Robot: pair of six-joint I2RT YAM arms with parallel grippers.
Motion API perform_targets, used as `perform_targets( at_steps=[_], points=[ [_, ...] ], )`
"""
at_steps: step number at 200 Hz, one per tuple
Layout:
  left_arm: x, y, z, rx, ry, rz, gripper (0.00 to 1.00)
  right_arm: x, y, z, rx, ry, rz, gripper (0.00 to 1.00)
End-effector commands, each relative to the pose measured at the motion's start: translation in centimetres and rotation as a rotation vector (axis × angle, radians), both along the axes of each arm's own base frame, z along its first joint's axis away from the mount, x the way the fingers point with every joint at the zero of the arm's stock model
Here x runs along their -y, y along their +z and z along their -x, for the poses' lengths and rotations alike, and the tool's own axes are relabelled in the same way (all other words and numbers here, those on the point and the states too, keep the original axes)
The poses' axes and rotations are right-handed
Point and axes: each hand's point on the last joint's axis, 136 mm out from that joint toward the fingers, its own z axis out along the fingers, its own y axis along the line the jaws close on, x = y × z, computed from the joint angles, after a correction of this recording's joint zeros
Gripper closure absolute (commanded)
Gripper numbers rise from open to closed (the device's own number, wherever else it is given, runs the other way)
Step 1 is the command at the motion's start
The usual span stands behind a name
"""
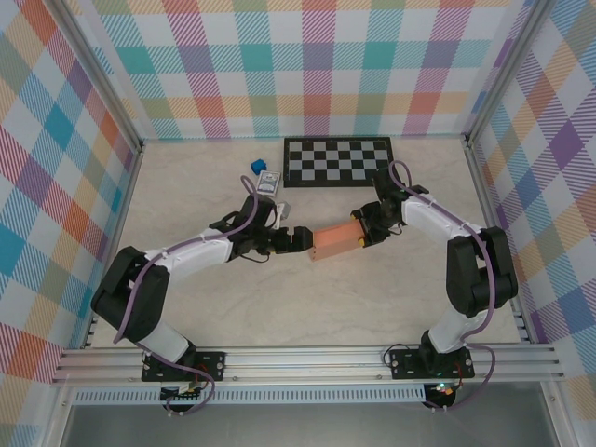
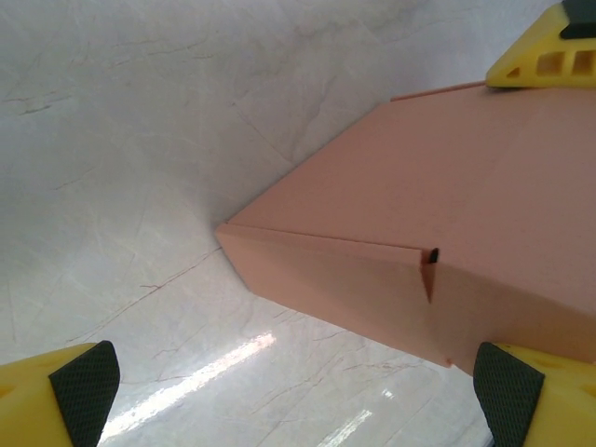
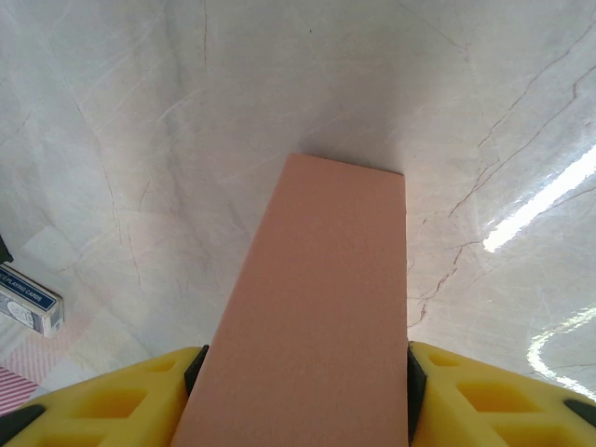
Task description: Fold the paper box
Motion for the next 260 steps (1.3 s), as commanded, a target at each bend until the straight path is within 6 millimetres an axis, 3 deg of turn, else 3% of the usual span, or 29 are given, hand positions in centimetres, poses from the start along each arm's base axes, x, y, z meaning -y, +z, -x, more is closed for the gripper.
perform_targets(
  at_steps=[1,169,201,260],
  points=[
    [0.2,-1.1,-0.1,0.003,-0.022,-0.019,0.0,0.6,-1.8,0.8,-0.068,-0.02,0.045,0.47],
    [2.0,2.4,-1.7,0.069,-0.041,0.06,0.0,0.0,-1.9,1.0,-0.077,-0.003,0.044,0.47],
    [1.9,1.5,-1.5,0.054,-0.05,0.051,0.0,0.0,-1.7,0.8,-0.077,0.001,0.045,0.47],
    [-0.1,-1.9,-0.1,0.044,-0.076,-0.024,0.0,0.3,-2.2,1.1,-0.085,-0.002,0.064,0.49]
  ],
)
